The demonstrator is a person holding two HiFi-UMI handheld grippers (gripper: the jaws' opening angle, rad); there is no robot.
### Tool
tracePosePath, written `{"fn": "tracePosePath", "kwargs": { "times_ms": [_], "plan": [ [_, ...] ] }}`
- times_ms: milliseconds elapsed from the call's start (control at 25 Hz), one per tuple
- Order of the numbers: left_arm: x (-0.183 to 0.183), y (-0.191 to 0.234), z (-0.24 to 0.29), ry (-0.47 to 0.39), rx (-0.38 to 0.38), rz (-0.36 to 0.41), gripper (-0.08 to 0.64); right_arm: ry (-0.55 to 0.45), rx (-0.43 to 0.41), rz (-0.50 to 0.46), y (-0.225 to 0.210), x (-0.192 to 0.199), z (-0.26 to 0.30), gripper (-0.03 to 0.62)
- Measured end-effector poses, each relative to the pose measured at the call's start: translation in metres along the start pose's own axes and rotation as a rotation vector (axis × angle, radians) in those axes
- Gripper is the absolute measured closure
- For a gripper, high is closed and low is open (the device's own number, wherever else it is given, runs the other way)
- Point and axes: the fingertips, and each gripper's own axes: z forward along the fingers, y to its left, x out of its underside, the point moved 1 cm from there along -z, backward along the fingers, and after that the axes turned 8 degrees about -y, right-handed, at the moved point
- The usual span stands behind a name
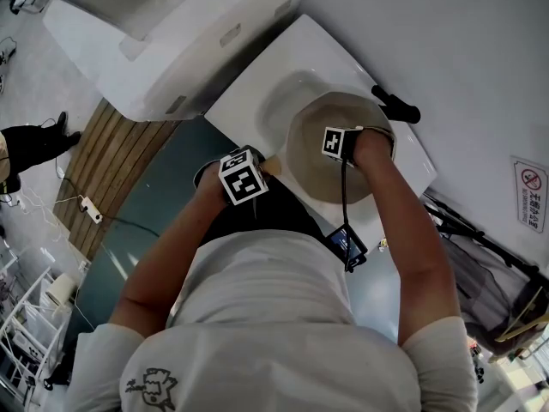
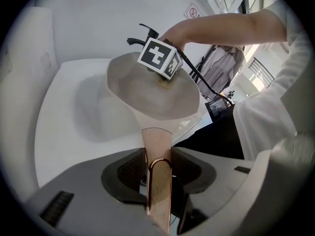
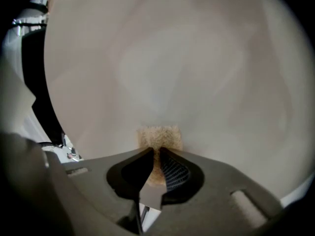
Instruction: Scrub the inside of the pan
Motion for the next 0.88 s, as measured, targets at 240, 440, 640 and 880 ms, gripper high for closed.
{"fn": "tracePosePath", "kwargs": {
  "times_ms": [240, 440, 640, 880],
  "plan": [
    [-0.001, 0.0, -0.001, 0.0, 0.002, 0.015, 0.399, -0.187, 0.327, -0.004, -0.059, -0.033, -0.022, 0.545],
    [-0.002, 0.001, -0.001, -0.003, -0.005, 0.023, 0.397, -0.432, 0.526, -0.029, -0.075, -0.064, -0.055, 0.545],
    [-0.001, 0.001, 0.0, -0.015, -0.018, 0.025, 0.397, -0.688, 0.605, -0.042, -0.07, -0.093, -0.079, 0.546],
    [0.0, 0.005, 0.004, -0.023, -0.055, 0.026, 0.397, -0.924, 0.502, -0.006, -0.044, -0.128, -0.097, 0.546]
  ]
}}
